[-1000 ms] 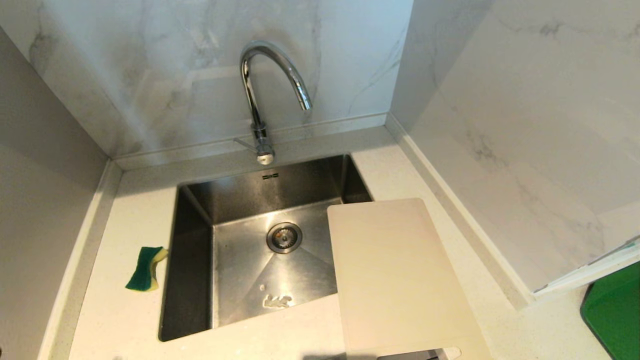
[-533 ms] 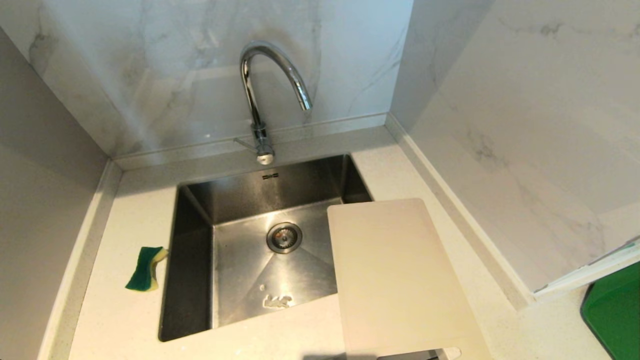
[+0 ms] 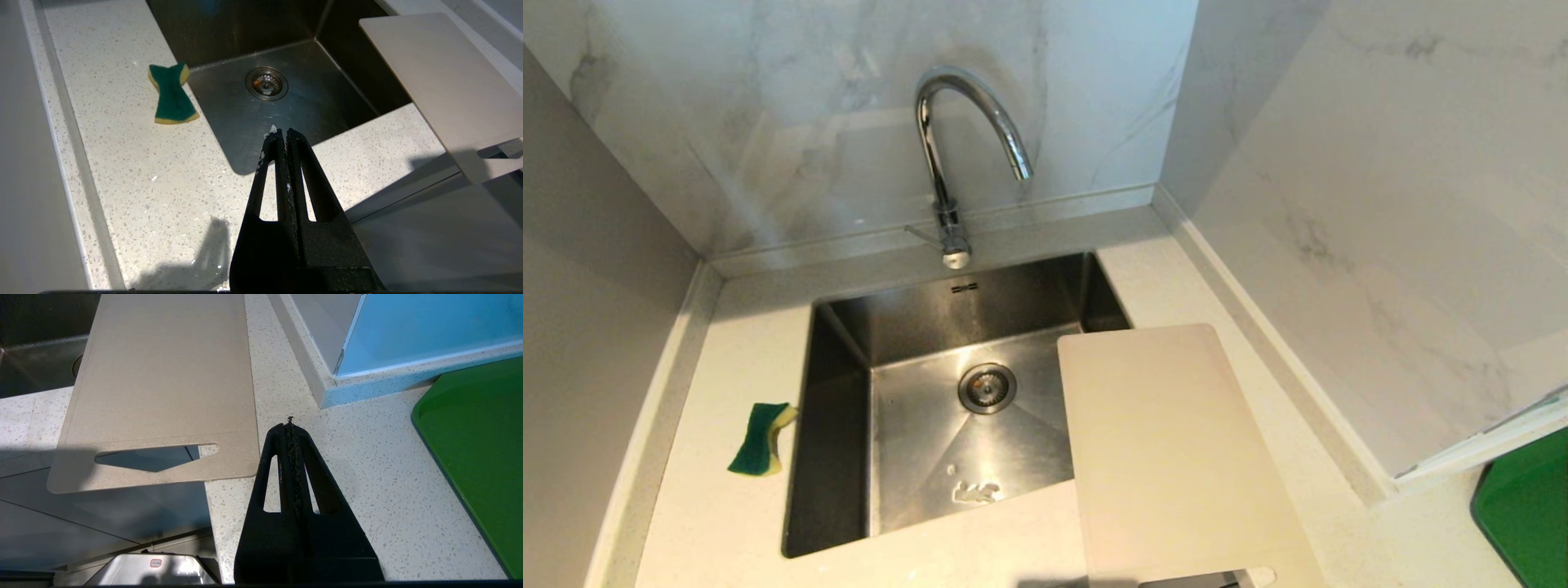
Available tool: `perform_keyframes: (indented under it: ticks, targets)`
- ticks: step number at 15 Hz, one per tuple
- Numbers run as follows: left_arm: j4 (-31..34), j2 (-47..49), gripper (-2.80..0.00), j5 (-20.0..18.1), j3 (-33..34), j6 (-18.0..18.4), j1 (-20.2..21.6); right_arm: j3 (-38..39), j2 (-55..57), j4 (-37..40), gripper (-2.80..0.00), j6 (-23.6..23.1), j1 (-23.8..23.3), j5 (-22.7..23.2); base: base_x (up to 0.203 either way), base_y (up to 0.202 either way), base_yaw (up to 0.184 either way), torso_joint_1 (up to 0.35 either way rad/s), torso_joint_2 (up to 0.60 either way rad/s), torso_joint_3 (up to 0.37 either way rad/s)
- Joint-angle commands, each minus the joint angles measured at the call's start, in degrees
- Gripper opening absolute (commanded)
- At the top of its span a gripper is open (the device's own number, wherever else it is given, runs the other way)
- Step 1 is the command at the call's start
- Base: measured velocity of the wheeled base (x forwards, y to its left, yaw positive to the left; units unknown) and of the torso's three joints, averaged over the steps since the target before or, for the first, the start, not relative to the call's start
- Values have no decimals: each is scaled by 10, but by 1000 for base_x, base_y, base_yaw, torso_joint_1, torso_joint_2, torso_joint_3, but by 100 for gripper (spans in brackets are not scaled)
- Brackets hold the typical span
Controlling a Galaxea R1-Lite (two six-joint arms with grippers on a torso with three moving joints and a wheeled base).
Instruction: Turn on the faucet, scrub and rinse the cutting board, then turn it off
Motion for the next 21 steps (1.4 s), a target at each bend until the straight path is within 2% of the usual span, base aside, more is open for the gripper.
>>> perform_keyframes:
  ticks: [1,3,5,8,11,21]
  targets:
    - [25,-54,-280,1,1,0,-1,0,0,0,-280,0,0,0,0,0,0,0,0,0]
    - [81,-123,-280,8,-8,1,4,0,0,0,-280,0,0,0,0,0,0,0,0,0]
    - [102,-138,-280,72,-8,6,6,0,0,0,-280,0,0,0,0,0,0,0,0,0]
    - [115,-138,-280,144,1,65,6,0,0,0,-280,0,0,0,0,0,0,0,0,0]
    - [144,-138,-280,144,1,66,7,0,0,0,-280,1,0,0,0,0,0,0,0,0]
    - [142,-138,-280,143,1,54,6,4,0,-10,-280,6,0,0,0,0,0,0,0,0]
